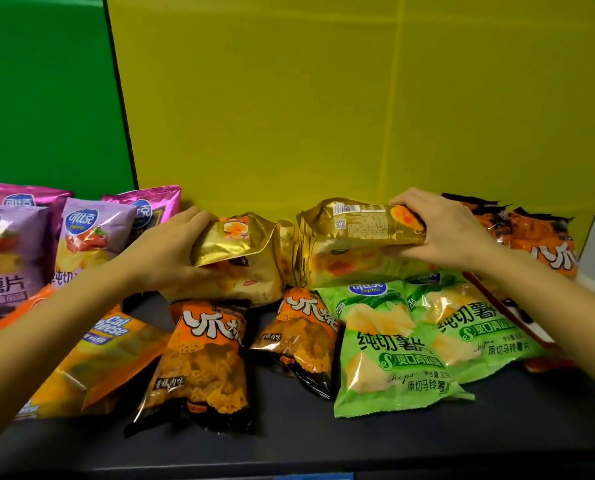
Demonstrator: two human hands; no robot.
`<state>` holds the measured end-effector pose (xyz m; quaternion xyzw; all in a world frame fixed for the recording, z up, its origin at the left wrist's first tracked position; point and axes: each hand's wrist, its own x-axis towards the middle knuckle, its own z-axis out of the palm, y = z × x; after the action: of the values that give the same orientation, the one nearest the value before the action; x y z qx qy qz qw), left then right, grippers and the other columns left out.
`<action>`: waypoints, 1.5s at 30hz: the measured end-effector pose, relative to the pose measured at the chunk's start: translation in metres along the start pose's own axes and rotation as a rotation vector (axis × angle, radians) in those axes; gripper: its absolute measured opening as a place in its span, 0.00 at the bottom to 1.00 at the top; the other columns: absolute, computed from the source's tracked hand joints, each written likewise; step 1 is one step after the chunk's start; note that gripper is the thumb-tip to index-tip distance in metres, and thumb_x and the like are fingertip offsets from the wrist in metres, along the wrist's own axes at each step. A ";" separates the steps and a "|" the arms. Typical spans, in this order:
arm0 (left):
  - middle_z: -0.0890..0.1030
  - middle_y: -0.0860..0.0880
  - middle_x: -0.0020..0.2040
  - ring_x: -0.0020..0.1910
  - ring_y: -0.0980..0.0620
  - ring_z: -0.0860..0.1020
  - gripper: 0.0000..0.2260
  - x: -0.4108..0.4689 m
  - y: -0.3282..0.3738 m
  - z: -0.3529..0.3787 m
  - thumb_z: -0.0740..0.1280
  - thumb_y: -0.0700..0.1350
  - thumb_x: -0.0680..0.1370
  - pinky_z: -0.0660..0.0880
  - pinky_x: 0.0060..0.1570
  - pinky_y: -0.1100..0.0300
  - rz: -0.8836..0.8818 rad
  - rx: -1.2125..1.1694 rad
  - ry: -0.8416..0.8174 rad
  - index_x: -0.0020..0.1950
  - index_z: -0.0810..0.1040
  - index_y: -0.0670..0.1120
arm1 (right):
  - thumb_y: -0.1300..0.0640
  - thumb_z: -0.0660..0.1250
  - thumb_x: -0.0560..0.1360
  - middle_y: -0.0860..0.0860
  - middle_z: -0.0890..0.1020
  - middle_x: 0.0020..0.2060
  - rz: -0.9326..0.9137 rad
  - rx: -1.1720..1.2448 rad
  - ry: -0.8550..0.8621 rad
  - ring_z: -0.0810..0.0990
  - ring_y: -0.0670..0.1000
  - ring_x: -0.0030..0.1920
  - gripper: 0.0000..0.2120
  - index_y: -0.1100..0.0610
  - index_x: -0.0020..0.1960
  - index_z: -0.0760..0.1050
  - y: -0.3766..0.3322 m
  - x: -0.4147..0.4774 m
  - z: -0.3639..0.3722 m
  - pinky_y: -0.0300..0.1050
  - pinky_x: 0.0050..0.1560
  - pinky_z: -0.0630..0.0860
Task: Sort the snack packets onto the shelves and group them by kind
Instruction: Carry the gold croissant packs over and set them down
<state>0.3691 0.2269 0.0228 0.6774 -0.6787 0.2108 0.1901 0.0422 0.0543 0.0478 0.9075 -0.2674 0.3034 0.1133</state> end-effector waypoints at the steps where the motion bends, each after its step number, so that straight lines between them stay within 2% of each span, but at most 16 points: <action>1: 0.73 0.46 0.58 0.49 0.54 0.69 0.44 -0.001 0.000 0.000 0.59 0.70 0.58 0.72 0.48 0.55 0.007 -0.016 0.003 0.66 0.66 0.43 | 0.44 0.74 0.62 0.51 0.78 0.56 0.005 0.007 -0.018 0.71 0.45 0.49 0.33 0.55 0.63 0.71 0.000 0.002 0.001 0.41 0.49 0.66; 5: 0.73 0.46 0.59 0.51 0.54 0.69 0.43 -0.003 -0.002 -0.001 0.59 0.68 0.60 0.69 0.49 0.59 0.040 -0.083 -0.011 0.68 0.66 0.44 | 0.39 0.72 0.62 0.49 0.78 0.57 0.044 0.027 -0.112 0.76 0.48 0.52 0.35 0.53 0.63 0.70 0.000 0.011 0.005 0.41 0.48 0.70; 8: 0.72 0.46 0.60 0.52 0.55 0.68 0.44 -0.002 -0.004 0.000 0.57 0.68 0.61 0.68 0.50 0.60 0.053 -0.094 -0.034 0.71 0.64 0.45 | 0.38 0.71 0.62 0.49 0.78 0.56 0.071 0.050 -0.156 0.76 0.49 0.51 0.34 0.52 0.63 0.70 0.002 0.015 0.010 0.42 0.47 0.71; 11: 0.72 0.47 0.59 0.52 0.56 0.67 0.45 0.002 -0.003 0.004 0.54 0.70 0.62 0.62 0.49 0.63 0.054 -0.053 -0.060 0.74 0.60 0.47 | 0.38 0.70 0.64 0.49 0.78 0.53 0.095 0.060 -0.238 0.75 0.48 0.47 0.32 0.52 0.62 0.69 0.003 0.021 0.011 0.40 0.39 0.69; 13: 0.71 0.50 0.56 0.51 0.56 0.66 0.48 0.006 -0.005 0.004 0.51 0.75 0.61 0.61 0.48 0.64 0.041 -0.052 -0.081 0.75 0.59 0.48 | 0.38 0.70 0.64 0.47 0.77 0.49 0.107 0.068 -0.283 0.75 0.48 0.45 0.31 0.52 0.62 0.70 0.003 0.026 0.007 0.37 0.35 0.66; 15: 0.69 0.53 0.52 0.49 0.56 0.67 0.52 0.012 -0.009 0.004 0.46 0.80 0.59 0.61 0.47 0.64 0.022 -0.082 -0.085 0.75 0.59 0.49 | 0.39 0.71 0.64 0.46 0.76 0.46 0.119 0.090 -0.302 0.74 0.46 0.41 0.30 0.52 0.60 0.71 0.003 0.030 0.002 0.37 0.33 0.65; 18: 0.73 0.48 0.54 0.49 0.52 0.70 0.51 0.020 -0.012 0.008 0.43 0.80 0.60 0.65 0.46 0.61 0.037 -0.081 -0.068 0.73 0.62 0.49 | 0.39 0.71 0.64 0.44 0.76 0.44 0.129 0.076 -0.310 0.72 0.41 0.38 0.28 0.51 0.59 0.71 0.002 0.032 0.000 0.37 0.33 0.64; 20: 0.74 0.45 0.53 0.49 0.51 0.71 0.50 0.023 -0.009 0.011 0.43 0.79 0.62 0.66 0.46 0.60 0.070 -0.066 -0.037 0.72 0.65 0.49 | 0.38 0.70 0.64 0.43 0.74 0.44 0.130 0.022 -0.277 0.72 0.44 0.40 0.29 0.51 0.60 0.71 -0.002 0.028 0.002 0.37 0.32 0.63; 25: 0.76 0.44 0.52 0.49 0.46 0.75 0.43 0.023 -0.001 0.017 0.46 0.75 0.67 0.67 0.44 0.60 0.190 -0.021 0.016 0.71 0.67 0.48 | 0.36 0.70 0.63 0.47 0.78 0.54 0.092 -0.090 -0.096 0.75 0.48 0.48 0.32 0.50 0.62 0.70 -0.011 0.015 -0.001 0.40 0.42 0.65; 27: 0.77 0.45 0.53 0.50 0.47 0.75 0.42 0.024 0.001 0.018 0.47 0.75 0.67 0.69 0.45 0.59 0.188 -0.057 0.012 0.71 0.67 0.49 | 0.36 0.70 0.63 0.47 0.78 0.57 0.075 -0.108 -0.080 0.77 0.50 0.52 0.34 0.51 0.64 0.69 -0.014 0.011 0.000 0.40 0.44 0.65; 31: 0.78 0.45 0.56 0.53 0.45 0.76 0.44 0.028 0.004 0.022 0.44 0.76 0.66 0.69 0.48 0.58 0.163 -0.007 -0.009 0.70 0.69 0.48 | 0.35 0.68 0.65 0.49 0.77 0.60 0.113 -0.109 -0.187 0.76 0.51 0.55 0.35 0.51 0.67 0.67 -0.015 0.008 0.006 0.41 0.49 0.70; 34: 0.78 0.45 0.58 0.55 0.44 0.76 0.45 0.030 0.003 0.023 0.40 0.76 0.67 0.71 0.50 0.54 0.164 0.102 0.020 0.69 0.71 0.49 | 0.36 0.68 0.65 0.51 0.78 0.60 0.188 -0.019 -0.283 0.76 0.51 0.51 0.37 0.52 0.68 0.66 -0.009 0.010 0.010 0.41 0.47 0.71; 37: 0.78 0.45 0.59 0.57 0.45 0.76 0.45 0.030 0.002 0.023 0.39 0.75 0.67 0.71 0.52 0.53 0.149 0.152 0.047 0.67 0.73 0.48 | 0.33 0.67 0.63 0.52 0.74 0.65 0.234 0.058 -0.395 0.76 0.53 0.58 0.42 0.51 0.71 0.63 -0.004 0.013 0.015 0.46 0.53 0.74; 40: 0.78 0.45 0.58 0.57 0.45 0.76 0.47 0.027 0.005 0.022 0.38 0.76 0.66 0.71 0.52 0.53 0.126 0.157 0.058 0.65 0.74 0.46 | 0.33 0.66 0.63 0.51 0.71 0.68 0.245 0.058 -0.409 0.72 0.53 0.64 0.43 0.49 0.73 0.60 -0.004 0.014 0.018 0.51 0.60 0.73; 43: 0.77 0.44 0.61 0.58 0.44 0.75 0.44 0.021 0.009 0.017 0.44 0.75 0.66 0.70 0.53 0.51 0.098 0.168 0.059 0.67 0.72 0.45 | 0.34 0.65 0.66 0.50 0.66 0.70 0.228 -0.010 -0.440 0.66 0.53 0.68 0.43 0.48 0.75 0.54 -0.005 0.015 0.017 0.53 0.63 0.70; 45: 0.77 0.43 0.60 0.58 0.42 0.75 0.38 0.012 0.010 0.011 0.50 0.70 0.68 0.72 0.53 0.50 0.068 0.165 0.113 0.66 0.72 0.44 | 0.34 0.65 0.66 0.50 0.62 0.73 0.232 -0.046 -0.434 0.61 0.53 0.71 0.44 0.49 0.75 0.52 -0.009 0.013 0.011 0.55 0.68 0.65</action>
<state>0.3589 0.2104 0.0200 0.6541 -0.6699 0.3102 0.1646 0.0614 0.0521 0.0468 0.9119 -0.3946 0.1061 0.0383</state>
